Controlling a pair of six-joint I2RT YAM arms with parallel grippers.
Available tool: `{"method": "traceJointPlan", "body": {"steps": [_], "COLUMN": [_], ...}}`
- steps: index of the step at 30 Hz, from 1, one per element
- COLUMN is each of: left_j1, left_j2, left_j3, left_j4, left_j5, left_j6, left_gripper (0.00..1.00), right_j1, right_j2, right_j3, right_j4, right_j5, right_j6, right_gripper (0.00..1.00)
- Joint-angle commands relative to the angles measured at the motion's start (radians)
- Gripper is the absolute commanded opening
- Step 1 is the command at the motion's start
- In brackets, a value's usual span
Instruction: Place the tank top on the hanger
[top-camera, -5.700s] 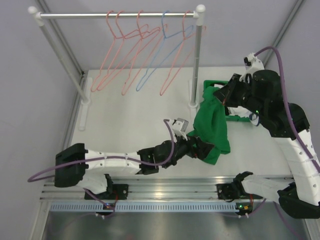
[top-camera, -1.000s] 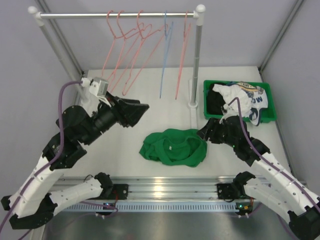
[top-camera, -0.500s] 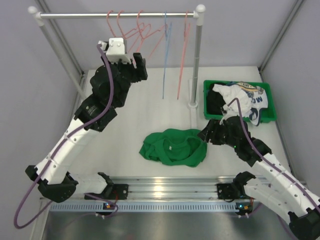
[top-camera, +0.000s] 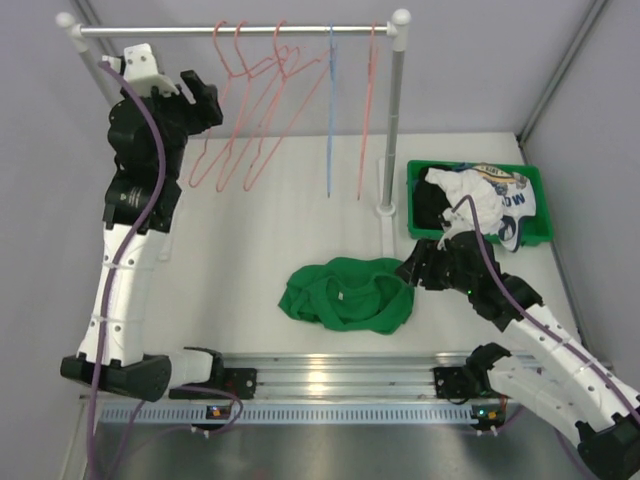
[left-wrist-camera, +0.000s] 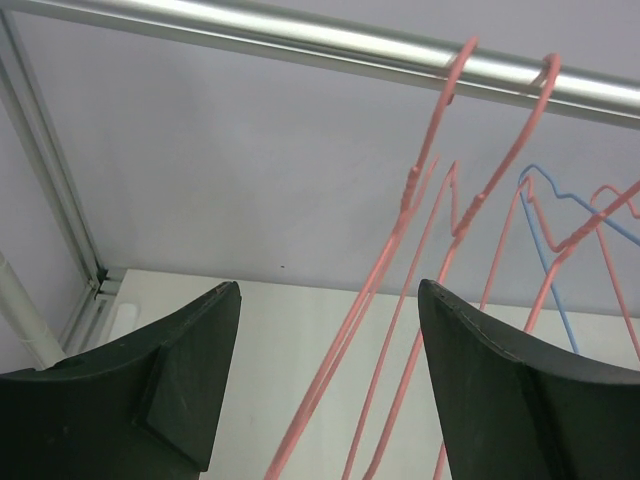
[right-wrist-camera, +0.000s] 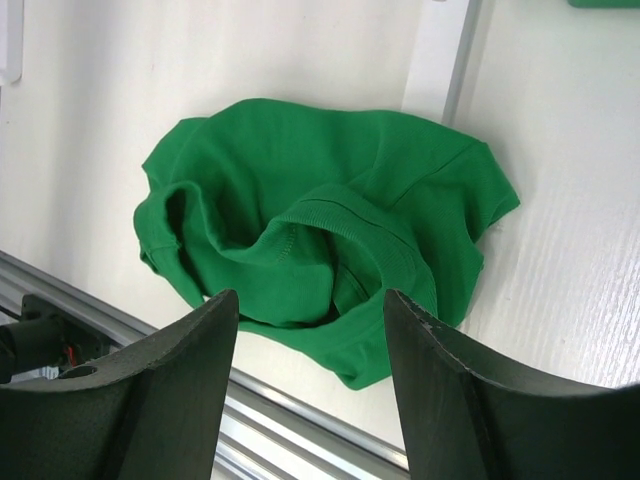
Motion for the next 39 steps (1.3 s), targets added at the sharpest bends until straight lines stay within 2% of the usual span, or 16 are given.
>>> {"method": "traceJointPlan", "body": {"steps": [1,3,8,21,30,39], "left_j1": [0.089,0.128,0.142,0.142,0.142,0.142], "left_j2": [0.017,0.026,0.059,0.085,0.089,0.074], "left_j3": [0.030,0.016,-0.001,-0.080,-0.120,-0.148], "left_j4": [-0.002,0.006,0.017,0.051,0.052,0.057], "left_j5": [0.209,0.269,0.413,0.409,0.421,0.430], "left_j6": [-0.048,-0.049,-0.022,0.000,0.007,0.004], "left_gripper": [0.77,0.77,0.75,0.72,0.64,0.51], "right_j1": [0.019,0.018,0.018,0.019,0.019,0.021], "right_j2": [0.012,0.012,0.010,-0.013,-0.026,0.004], "right_j3": [0.053,0.056,0.059,0.039,0.033,0.063], "right_j4": [0.009,0.003,-0.009,-0.021,-0.024,-0.060], "right_j5": [-0.014,-0.014,-0.013,-0.006,0.000,0.012], "right_j6": [-0.027,-0.033,-0.042,-0.045,-0.057,-0.086], "right_gripper": [0.60,0.60,0.59,0.56,0.49,0.41]}}
